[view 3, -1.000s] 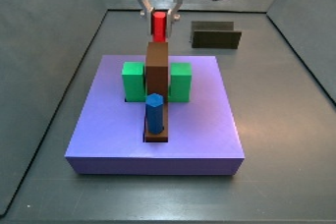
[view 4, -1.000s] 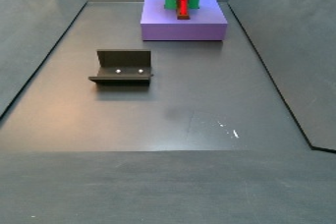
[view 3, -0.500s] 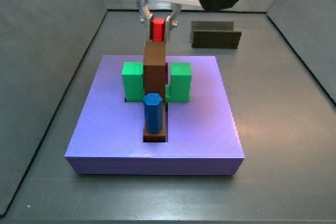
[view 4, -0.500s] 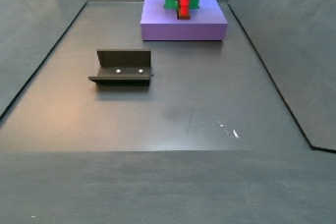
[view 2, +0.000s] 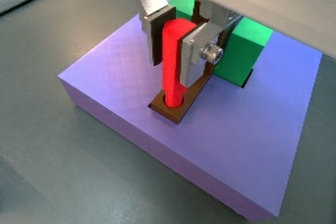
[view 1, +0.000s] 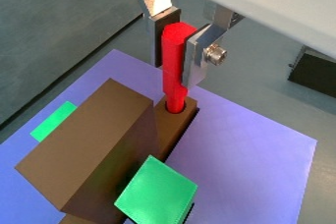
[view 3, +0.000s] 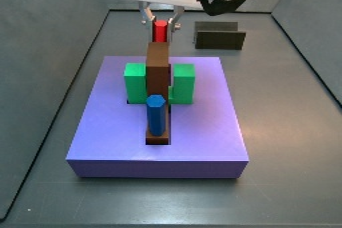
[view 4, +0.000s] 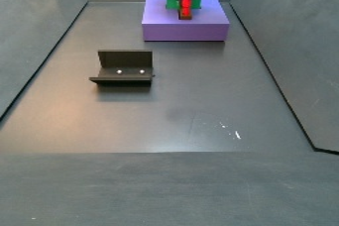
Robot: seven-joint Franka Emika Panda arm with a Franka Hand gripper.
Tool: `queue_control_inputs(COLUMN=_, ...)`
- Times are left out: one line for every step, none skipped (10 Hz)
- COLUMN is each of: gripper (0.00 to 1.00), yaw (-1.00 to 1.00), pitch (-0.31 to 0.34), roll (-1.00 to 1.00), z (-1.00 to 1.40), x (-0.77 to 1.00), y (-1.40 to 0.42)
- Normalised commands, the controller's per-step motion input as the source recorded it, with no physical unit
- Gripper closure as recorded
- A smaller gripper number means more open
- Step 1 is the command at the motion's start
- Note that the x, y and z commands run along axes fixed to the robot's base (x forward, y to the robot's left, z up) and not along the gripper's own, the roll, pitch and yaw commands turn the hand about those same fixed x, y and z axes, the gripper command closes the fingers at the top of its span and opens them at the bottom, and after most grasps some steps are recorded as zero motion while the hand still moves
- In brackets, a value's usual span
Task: Pick up the red object. Move up. Move to above the board. Insert the red object.
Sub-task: Insert the red object.
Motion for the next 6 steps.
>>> queue_control_inputs(gripper=1.0, yaw=0.0, pitch=0.0, roll=0.09, z=-0.43, x=0.1, y=0.0)
queue_control_inputs(gripper=1.0, yaw=0.01, pitch=0.0, roll=0.09, z=-0.35, x=0.18, y=-0.09)
queue_control_inputs(gripper=1.0, yaw=0.0, pitch=-0.009, roll=0.09, z=-0.42, x=0.18, y=-0.09)
queue_control_inputs(gripper=1.0, yaw=0.0, pitch=-0.04, roll=0.07, z=-0.57, x=0.1, y=0.0)
queue_control_inputs(gripper=1.0, yaw=0.0, pitch=-0.053, roll=0.09, z=-0.59, x=0.02, y=0.0)
queue_control_inputs(gripper=1.0, yaw=0.0, pitch=-0.066, roll=0.09, z=-0.58, x=0.0, y=0.0)
